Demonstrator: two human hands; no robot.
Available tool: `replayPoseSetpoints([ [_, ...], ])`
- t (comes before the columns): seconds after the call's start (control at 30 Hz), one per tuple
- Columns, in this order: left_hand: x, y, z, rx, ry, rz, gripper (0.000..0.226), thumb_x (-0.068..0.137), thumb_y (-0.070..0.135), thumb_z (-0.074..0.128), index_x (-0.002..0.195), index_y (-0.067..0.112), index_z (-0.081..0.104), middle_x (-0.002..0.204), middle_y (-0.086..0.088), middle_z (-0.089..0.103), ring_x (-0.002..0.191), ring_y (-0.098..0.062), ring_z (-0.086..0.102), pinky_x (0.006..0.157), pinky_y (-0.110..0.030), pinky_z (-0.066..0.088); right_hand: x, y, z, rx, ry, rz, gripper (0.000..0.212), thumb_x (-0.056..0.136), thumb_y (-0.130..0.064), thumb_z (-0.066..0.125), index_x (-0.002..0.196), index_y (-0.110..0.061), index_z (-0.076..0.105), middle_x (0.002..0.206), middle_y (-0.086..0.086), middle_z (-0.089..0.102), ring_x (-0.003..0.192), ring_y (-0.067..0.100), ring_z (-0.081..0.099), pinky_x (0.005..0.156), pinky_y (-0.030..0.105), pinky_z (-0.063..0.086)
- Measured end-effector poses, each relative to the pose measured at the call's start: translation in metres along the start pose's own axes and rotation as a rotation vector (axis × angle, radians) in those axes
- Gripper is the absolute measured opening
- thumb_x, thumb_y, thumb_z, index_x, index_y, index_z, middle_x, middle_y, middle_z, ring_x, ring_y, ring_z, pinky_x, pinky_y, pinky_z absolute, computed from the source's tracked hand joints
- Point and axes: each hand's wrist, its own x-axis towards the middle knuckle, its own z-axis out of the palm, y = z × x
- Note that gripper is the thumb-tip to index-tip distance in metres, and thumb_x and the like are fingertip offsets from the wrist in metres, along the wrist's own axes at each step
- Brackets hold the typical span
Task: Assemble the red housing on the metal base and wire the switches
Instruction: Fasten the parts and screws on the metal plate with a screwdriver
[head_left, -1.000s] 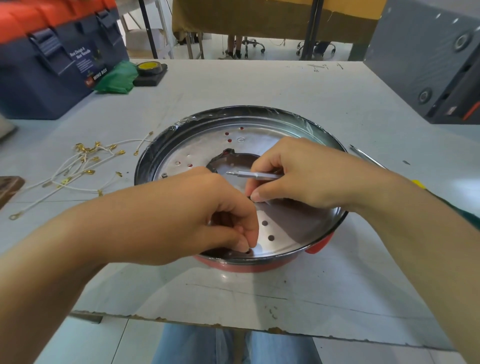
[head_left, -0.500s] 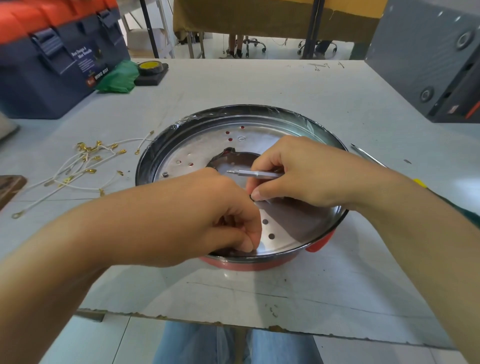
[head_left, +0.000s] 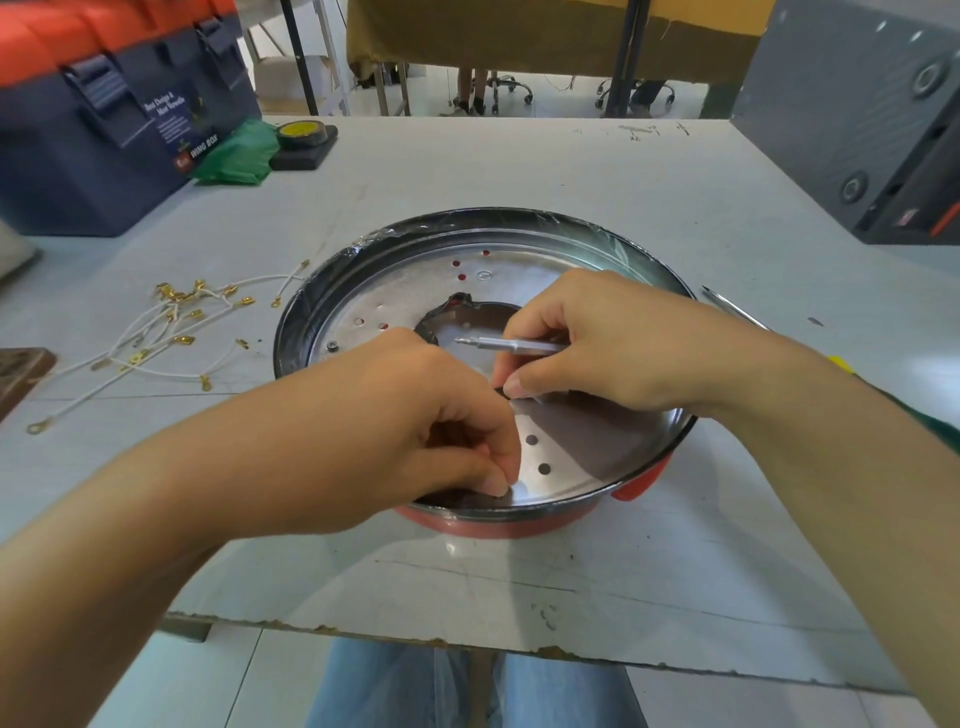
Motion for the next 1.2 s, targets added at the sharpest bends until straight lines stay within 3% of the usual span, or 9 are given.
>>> replayPoseSetpoints([
  [0.23,0.0012,0.0013,0.0012,-0.023,-0.024,0.009,0.002,0.079,0.028,0.073,0.078,0.027,0.072,0.072,0.008,0.067,0.068,-0.014,0.063,0.066,-0.034,0.051,0.0004,0.0004,0.0000,0.004,0.001,-0.006,0.009,0.080,-0.027,0.071,0.072,-0.031,0.072,0.069,-0.012,0.065,0.068,-0.004,0.055,0.055,0.010,0.041],
  [0.37,-0.0001,0.0023,0.0010,-0.020,-0.023,0.000,0.015,0.074,0.038,0.062,0.078,0.027,0.071,0.071,0.006,0.069,0.068,-0.015,0.064,0.066,-0.035,0.052,0.0002,0.0008,0.0001,0.001,0.006,-0.006,0.008,0.080,-0.027,0.071,0.073,-0.031,0.073,0.069,-0.013,0.065,0.068,-0.005,0.054,0.055,0.008,0.040],
  [0.57,-0.0028,0.0000,-0.0010,-0.004,-0.012,-0.030,0.017,0.074,0.042,0.061,0.083,0.030,0.070,0.071,0.006,0.070,0.068,-0.015,0.065,0.065,-0.038,0.053,0.0002,0.0007,0.0003,-0.002,0.002,-0.001,0.008,0.081,-0.027,0.070,0.074,-0.031,0.073,0.069,-0.013,0.065,0.067,-0.006,0.054,0.054,0.008,0.040],
  [0.97,-0.0004,-0.0038,0.0007,-0.050,-0.004,-0.015,0.003,0.079,0.033,0.072,0.081,0.030,0.072,0.074,0.008,0.069,0.069,-0.016,0.065,0.066,-0.039,0.054,-0.0009,-0.0012,0.0000,0.004,-0.020,0.018,0.005,0.082,-0.027,0.069,0.078,-0.028,0.073,0.074,-0.010,0.067,0.071,-0.001,0.057,0.056,0.011,0.042],
  [1.03,-0.0004,-0.0040,-0.0006,-0.089,-0.023,-0.025,0.004,0.077,0.031,0.072,0.081,0.030,0.073,0.074,0.008,0.069,0.070,-0.015,0.066,0.067,-0.038,0.054,-0.0023,-0.0022,-0.0005,0.022,-0.020,0.008,0.005,0.082,-0.029,0.069,0.079,-0.027,0.073,0.076,-0.007,0.068,0.071,0.002,0.058,0.058,0.014,0.044],
  [1.1,-0.0004,-0.0046,-0.0030,-0.124,-0.054,-0.040,0.007,0.075,0.030,0.073,0.082,0.031,0.073,0.075,0.008,0.069,0.072,-0.014,0.066,0.069,-0.038,0.054,-0.0037,-0.0031,-0.0015,0.057,0.011,-0.008,0.006,0.084,-0.029,0.066,0.086,-0.026,0.071,0.081,-0.005,0.069,0.073,0.006,0.059,0.069,0.022,0.047],
  [1.2,0.0004,-0.0052,-0.0055,-0.157,-0.097,-0.064,0.011,0.075,0.027,0.074,0.084,0.033,0.073,0.077,0.009,0.069,0.075,-0.010,0.066,0.072,-0.037,0.054,-0.0054,-0.0020,-0.0049,0.175,0.064,-0.012,0.018,0.090,-0.018,0.057,0.107,-0.026,0.054,0.088,-0.002,0.069,0.072,0.013,0.058,0.073,0.034,0.050],
])
